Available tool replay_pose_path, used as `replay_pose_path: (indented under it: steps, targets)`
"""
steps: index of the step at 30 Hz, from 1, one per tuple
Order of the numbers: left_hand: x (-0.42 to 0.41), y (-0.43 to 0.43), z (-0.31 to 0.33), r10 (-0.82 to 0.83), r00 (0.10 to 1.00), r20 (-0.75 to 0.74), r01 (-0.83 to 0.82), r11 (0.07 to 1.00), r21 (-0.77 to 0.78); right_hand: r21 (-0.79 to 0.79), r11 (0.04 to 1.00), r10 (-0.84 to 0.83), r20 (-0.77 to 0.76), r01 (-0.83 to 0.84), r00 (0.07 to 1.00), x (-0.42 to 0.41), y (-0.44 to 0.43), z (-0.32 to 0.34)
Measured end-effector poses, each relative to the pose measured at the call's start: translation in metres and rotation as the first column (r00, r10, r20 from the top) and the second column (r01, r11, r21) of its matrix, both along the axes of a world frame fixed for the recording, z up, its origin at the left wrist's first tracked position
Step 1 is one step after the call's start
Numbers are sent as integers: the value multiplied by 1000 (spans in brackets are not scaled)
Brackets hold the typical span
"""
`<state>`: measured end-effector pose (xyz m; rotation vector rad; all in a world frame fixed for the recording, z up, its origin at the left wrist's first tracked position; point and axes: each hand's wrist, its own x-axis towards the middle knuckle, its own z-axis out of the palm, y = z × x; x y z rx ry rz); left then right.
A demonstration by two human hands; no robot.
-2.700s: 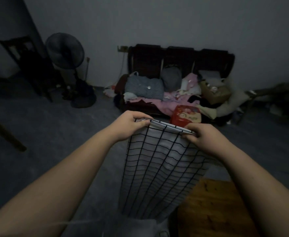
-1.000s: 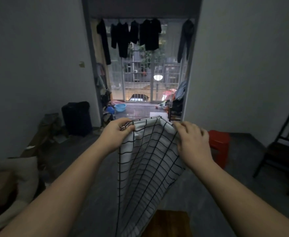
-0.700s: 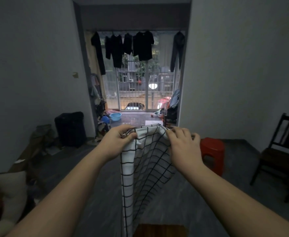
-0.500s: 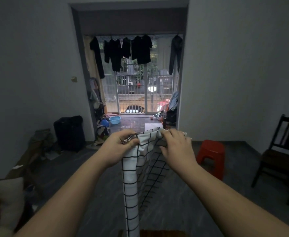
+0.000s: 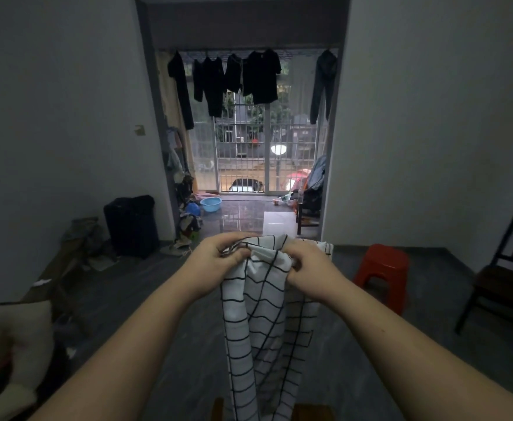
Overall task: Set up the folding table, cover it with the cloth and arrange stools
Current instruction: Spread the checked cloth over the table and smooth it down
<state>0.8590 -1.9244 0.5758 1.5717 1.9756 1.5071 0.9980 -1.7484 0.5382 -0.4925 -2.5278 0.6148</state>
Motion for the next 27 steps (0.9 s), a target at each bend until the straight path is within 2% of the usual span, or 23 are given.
replay_pose_path:
  steps: [3,7,8,10,12,13,14,15,17,19,21,24,27]
  targets:
    - [7,3,-1,-86,993,80,86,996,8,-153,988,17,-57,-26,998,-2,-11,0]
    - [13,11,-5,-247,946,211,247,969,30,-283,959,-44,-248,-29,968,-3,-22,-6]
    - [12,11,-3,-321,897,305,322,945,47,-315,949,-63,-289,-32,955,-3,-22,-8]
    - [8,11,-2,-450,736,505,457,882,119,-347,936,-79,-352,-52,933,0,-21,-11]
    - [5,14,0,-493,583,645,485,849,210,-376,919,-56,-427,-121,902,5,-23,-9]
    - [5,17,2,-485,557,674,472,853,224,-390,905,-37,-469,-170,882,7,-24,-7]
    - [7,19,3,-453,582,676,443,873,203,-402,889,-14,-502,-219,865,9,-25,-5]
    - [10,22,5,-391,681,619,391,909,144,-412,876,2,-517,-251,856,10,-27,-3]
    - [14,27,8,-271,889,368,286,958,15,-430,857,17,-528,-285,849,13,-30,1]
    - [17,30,12,-230,972,42,233,969,-86,-434,855,27,-511,-285,859,17,-29,2]
    - [21,31,17,-235,947,-218,204,967,-155,-456,842,29,-495,-289,868,19,-29,2]
    - [23,33,23,-155,885,-439,73,978,-197,-535,791,-5,-492,-298,870,18,-36,6]
    - [20,31,27,-12,769,-639,-95,987,-133,-411,885,4,-464,-219,886,18,-51,10]
